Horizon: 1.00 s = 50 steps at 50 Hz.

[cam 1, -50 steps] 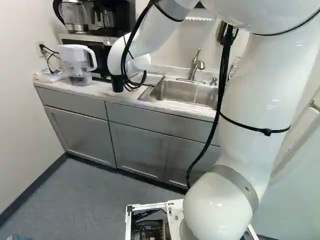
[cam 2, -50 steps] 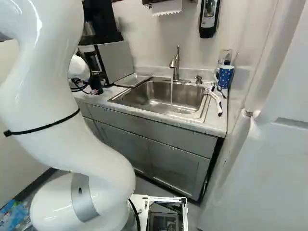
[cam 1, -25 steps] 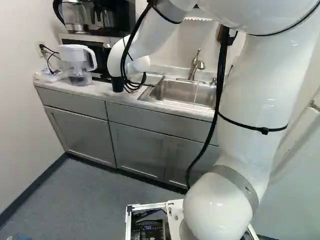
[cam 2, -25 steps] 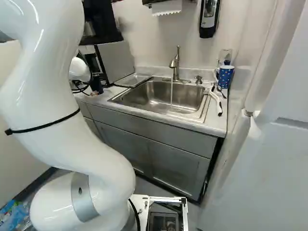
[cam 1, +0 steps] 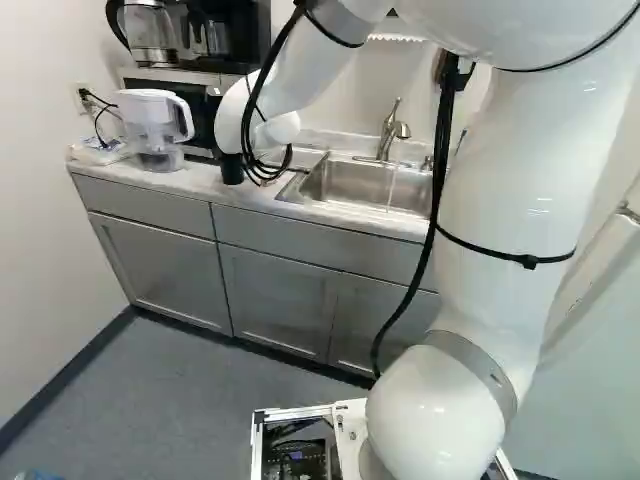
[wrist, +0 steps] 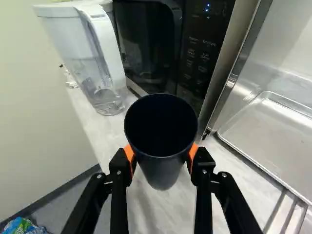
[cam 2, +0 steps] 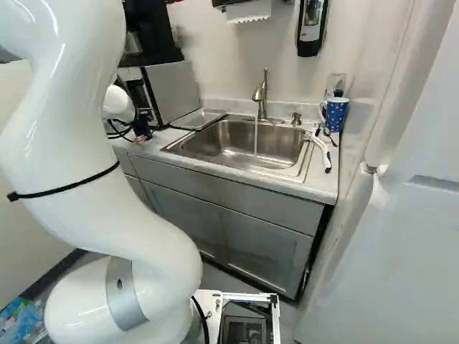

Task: Rinse the cup and place it in the tray

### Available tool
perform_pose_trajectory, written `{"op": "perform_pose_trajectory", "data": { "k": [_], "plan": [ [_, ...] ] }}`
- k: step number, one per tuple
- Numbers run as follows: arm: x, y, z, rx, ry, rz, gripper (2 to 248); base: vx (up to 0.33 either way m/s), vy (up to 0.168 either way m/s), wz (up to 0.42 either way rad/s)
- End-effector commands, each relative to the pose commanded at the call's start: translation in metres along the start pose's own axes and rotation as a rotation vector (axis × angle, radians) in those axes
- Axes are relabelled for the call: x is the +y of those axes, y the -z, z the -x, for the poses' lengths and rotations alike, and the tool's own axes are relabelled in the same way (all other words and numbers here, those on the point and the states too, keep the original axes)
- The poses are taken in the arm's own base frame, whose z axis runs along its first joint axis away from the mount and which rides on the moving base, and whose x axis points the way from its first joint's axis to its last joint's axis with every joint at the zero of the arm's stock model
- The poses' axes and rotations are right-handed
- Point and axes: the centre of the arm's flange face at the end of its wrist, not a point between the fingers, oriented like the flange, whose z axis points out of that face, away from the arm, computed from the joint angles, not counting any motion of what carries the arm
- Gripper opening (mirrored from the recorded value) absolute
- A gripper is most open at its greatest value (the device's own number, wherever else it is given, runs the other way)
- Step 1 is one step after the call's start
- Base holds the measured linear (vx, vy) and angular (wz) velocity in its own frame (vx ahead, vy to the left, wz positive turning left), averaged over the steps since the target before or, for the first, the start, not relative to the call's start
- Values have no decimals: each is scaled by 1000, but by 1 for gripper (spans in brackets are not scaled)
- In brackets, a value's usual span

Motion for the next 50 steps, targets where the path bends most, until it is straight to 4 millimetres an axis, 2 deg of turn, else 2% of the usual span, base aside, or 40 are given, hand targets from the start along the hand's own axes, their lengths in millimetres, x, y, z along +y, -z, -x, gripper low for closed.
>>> {"op": "perform_pose_trajectory", "data": {
  "k": [15, 50],
  "plan": [
    [3, 3, -1, 4, -2, 4, 122, 0, 0, 0],
    [43, 50, -22, 71, -32, 75, 122, 0, 0, 0]
  ]
}}
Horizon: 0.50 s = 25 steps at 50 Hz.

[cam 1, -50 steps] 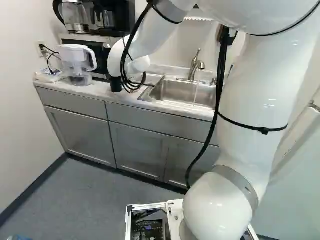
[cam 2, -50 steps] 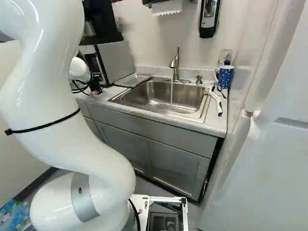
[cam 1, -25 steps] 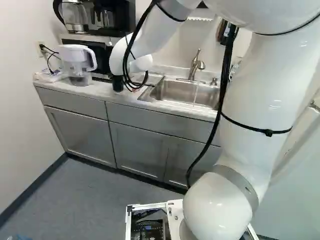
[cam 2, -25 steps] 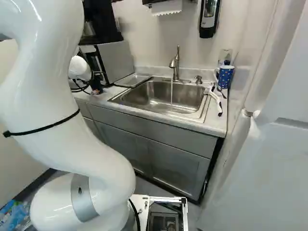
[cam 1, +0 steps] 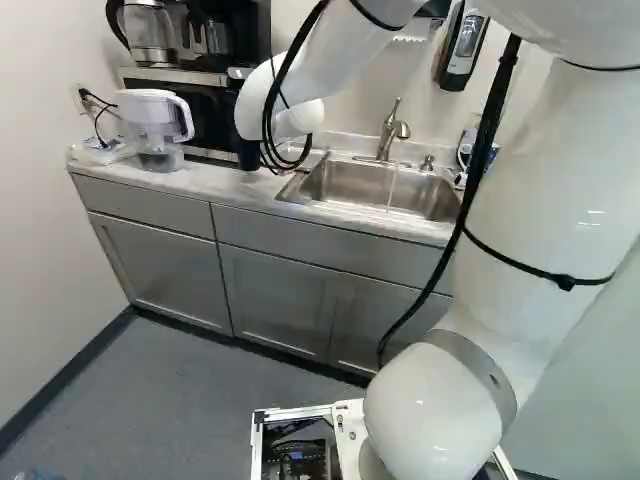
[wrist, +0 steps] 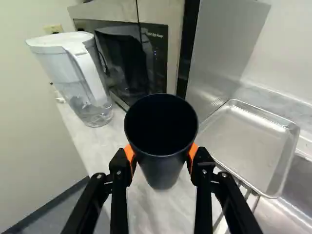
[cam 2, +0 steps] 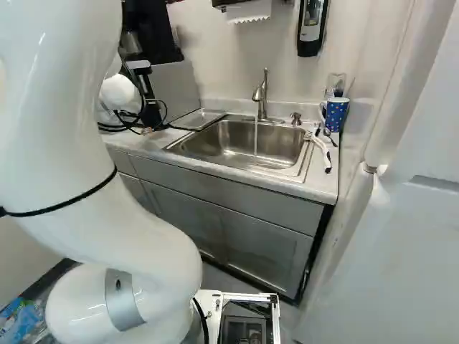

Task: Rinse the cup and place it in the tray

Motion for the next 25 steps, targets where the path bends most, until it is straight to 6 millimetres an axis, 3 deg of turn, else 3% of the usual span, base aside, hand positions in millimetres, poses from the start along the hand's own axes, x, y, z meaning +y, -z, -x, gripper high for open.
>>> {"op": "perform_pose_trajectory", "data": {
  "k": [25],
  "plan": [
    [39, 3, -2, 6, -27, 70, 122, 0, 0, 0]
  ]
}}
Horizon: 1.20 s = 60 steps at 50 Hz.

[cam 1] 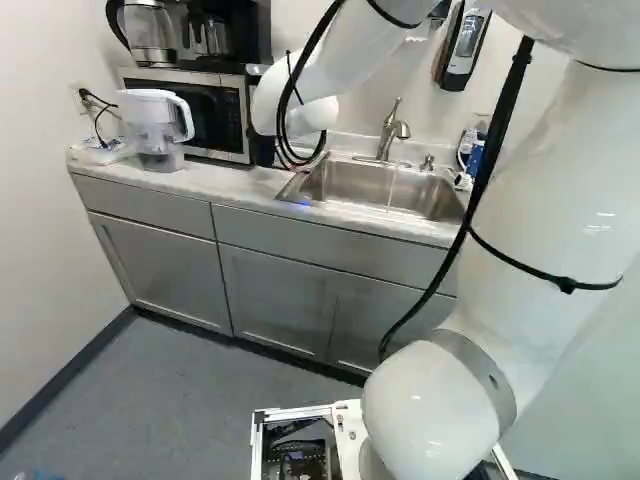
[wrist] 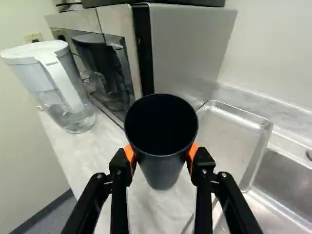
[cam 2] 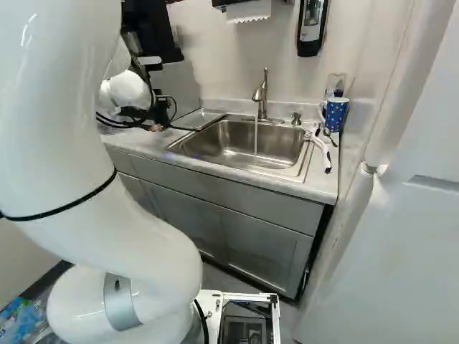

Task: Rinse the cup and place it in the tray

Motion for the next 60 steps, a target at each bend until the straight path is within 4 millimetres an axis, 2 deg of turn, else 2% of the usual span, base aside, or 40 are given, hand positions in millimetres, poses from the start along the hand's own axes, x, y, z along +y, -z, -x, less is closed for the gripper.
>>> {"op": "perform_pose_trajectory", "data": {
  "k": [60],
  "plan": [
    [104, -20, -7, 3, -67, 175, 122, 0, 0, 0]
  ]
}}
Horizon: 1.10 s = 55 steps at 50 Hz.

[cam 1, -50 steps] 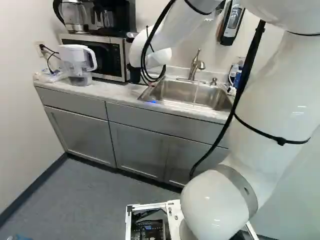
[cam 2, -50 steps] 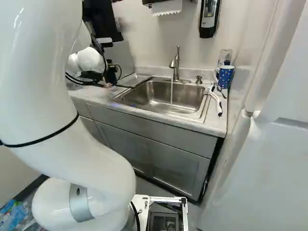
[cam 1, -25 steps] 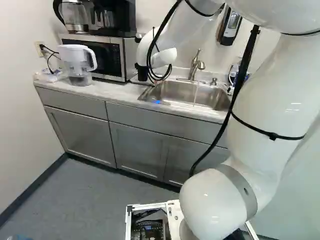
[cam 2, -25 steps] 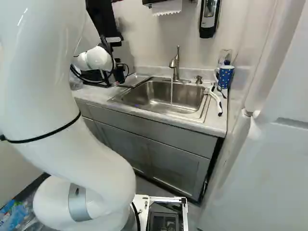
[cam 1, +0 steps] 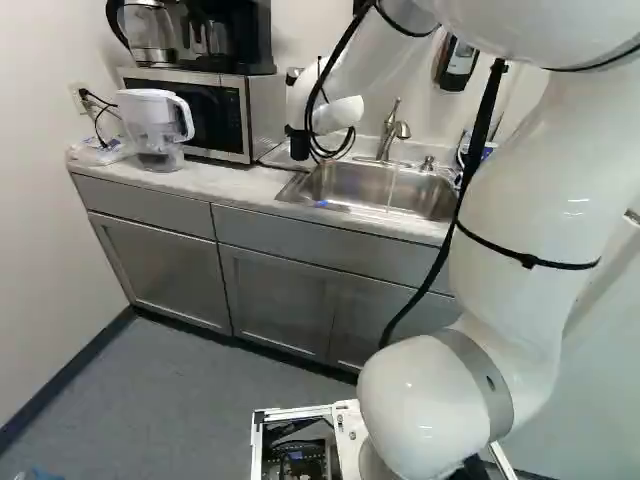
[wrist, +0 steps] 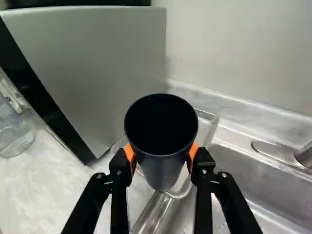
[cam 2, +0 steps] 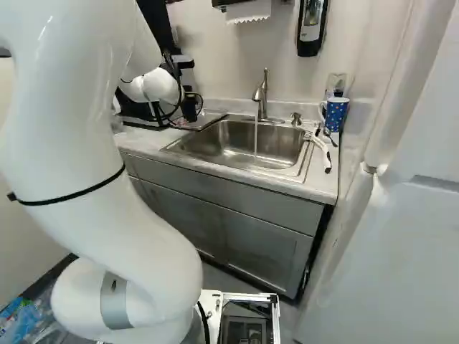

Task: Rinse the cup and place it in the tray

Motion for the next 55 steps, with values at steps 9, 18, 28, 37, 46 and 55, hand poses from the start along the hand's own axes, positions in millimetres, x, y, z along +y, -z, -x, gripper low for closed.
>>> {"op": "perform_pose_trajectory", "data": {
  "k": [9, 18, 28, 37, 46, 55],
  "plan": [
    [14, -3, -1, 1, -9, 24, 122, 0, 0, 0],
    [29, -3, -1, 1, -18, 48, 122, 0, 0, 0],
    [44, 0, 0, 0, -28, 73, 122, 0, 0, 0],
    [58, 3, 1, 0, -37, 97, 122, 0, 0, 0],
    [71, 6, 2, 0, -46, 120, 122, 0, 0, 0],
    [85, 8, 3, -1, -54, 144, 122, 0, 0, 0]
  ]
}}
